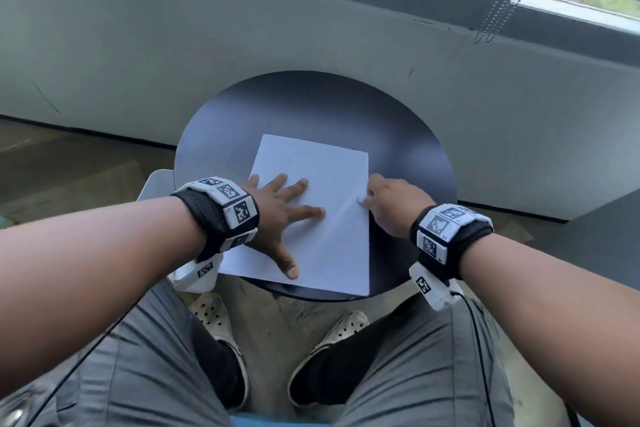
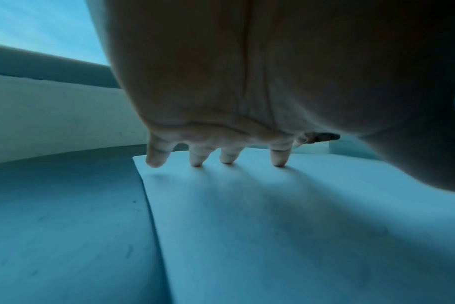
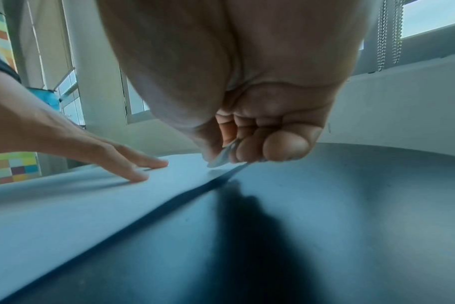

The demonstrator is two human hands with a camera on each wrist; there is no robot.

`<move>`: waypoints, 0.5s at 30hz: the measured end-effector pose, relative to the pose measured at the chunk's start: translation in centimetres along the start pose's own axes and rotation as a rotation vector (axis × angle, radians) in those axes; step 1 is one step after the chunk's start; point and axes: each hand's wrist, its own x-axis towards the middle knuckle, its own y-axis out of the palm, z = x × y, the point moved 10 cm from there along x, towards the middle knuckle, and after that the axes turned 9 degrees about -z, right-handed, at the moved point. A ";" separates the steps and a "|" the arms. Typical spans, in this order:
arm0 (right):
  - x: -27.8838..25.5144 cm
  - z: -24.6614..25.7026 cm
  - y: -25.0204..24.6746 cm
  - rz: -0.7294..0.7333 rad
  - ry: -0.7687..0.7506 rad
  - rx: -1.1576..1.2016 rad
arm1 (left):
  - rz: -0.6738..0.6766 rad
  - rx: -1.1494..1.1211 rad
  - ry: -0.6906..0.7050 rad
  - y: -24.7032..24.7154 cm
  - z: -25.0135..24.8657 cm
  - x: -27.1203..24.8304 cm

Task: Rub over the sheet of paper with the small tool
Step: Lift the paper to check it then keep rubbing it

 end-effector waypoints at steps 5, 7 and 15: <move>-1.1 1.2 0.7 0.006 -0.087 -0.003 | -0.117 -0.114 -0.020 -0.8 -0.4 -0.6; -1.5 1.8 1.0 -0.002 -0.119 -0.018 | -0.181 -0.143 -0.049 -1.5 -1.2 -0.4; -4.6 4.9 1.9 0.020 -0.237 -0.026 | -0.128 -0.086 -0.105 -0.1 -1.2 1.1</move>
